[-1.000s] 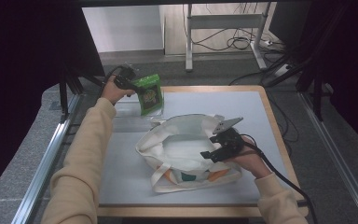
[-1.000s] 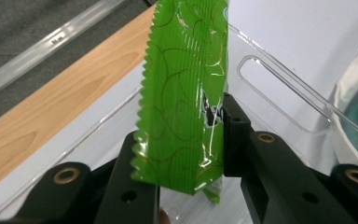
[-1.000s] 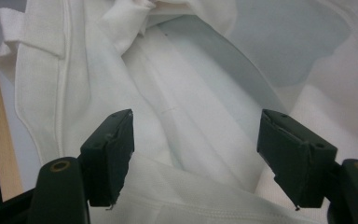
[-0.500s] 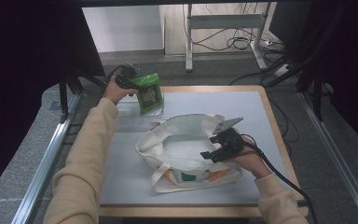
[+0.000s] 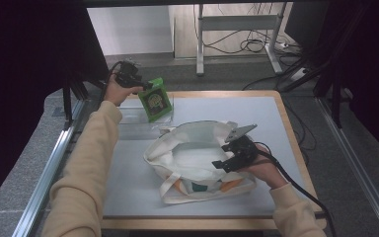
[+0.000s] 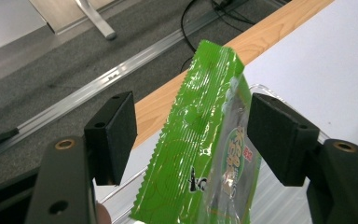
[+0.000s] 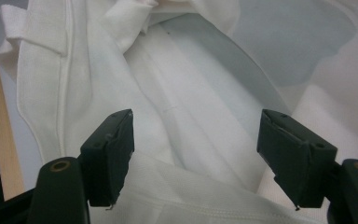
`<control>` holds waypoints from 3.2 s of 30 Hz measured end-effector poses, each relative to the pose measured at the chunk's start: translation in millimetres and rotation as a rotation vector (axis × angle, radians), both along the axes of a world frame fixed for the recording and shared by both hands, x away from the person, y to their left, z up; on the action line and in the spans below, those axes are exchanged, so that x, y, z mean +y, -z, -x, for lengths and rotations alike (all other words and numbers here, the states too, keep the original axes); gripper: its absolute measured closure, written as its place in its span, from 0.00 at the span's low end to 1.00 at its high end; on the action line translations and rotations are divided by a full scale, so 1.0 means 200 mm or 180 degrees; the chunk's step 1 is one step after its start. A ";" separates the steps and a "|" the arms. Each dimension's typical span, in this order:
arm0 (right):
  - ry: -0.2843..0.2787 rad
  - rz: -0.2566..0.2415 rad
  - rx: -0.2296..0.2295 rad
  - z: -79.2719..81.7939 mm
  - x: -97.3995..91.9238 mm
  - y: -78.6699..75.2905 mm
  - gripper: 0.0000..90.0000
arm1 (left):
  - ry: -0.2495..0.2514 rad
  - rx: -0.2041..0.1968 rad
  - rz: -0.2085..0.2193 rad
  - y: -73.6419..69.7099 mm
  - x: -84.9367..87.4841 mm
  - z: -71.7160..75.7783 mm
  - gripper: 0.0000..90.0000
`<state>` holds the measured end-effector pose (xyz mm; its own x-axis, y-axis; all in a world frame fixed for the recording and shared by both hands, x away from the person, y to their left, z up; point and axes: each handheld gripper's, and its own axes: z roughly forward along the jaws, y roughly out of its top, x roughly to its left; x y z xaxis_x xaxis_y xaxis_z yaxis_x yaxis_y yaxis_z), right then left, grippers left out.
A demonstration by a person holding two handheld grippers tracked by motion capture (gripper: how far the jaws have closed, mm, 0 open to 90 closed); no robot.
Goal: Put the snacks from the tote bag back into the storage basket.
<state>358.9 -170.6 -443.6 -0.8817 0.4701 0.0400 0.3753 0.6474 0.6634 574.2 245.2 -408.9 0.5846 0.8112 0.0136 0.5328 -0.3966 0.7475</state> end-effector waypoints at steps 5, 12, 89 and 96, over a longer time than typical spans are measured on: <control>0.0004 0.0000 -0.0002 0.00 0.00 0.00 0.31 | 0.0061 0.0040 0.0165 -0.04 0.02 0.04 0.43; -0.0002 -0.0023 -0.0012 0.00 0.00 0.00 0.31 | -0.0059 0.0158 0.0291 -0.04 0.07 0.13 0.81; -0.0015 -0.0047 -0.0084 0.01 -0.02 -0.03 0.31 | -0.0338 0.0850 0.0040 0.28 0.08 0.18 1.00; -0.0015 -0.0064 -0.0095 0.01 -0.01 -0.03 0.31 | -0.0424 0.0889 -0.0031 0.29 0.05 0.15 1.00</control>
<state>356.0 -173.5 -436.9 -0.8848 0.4654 0.0230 0.3521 0.6355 0.6872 544.2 255.8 -467.1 0.4554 0.8816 -0.1244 0.7649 -0.3159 0.5613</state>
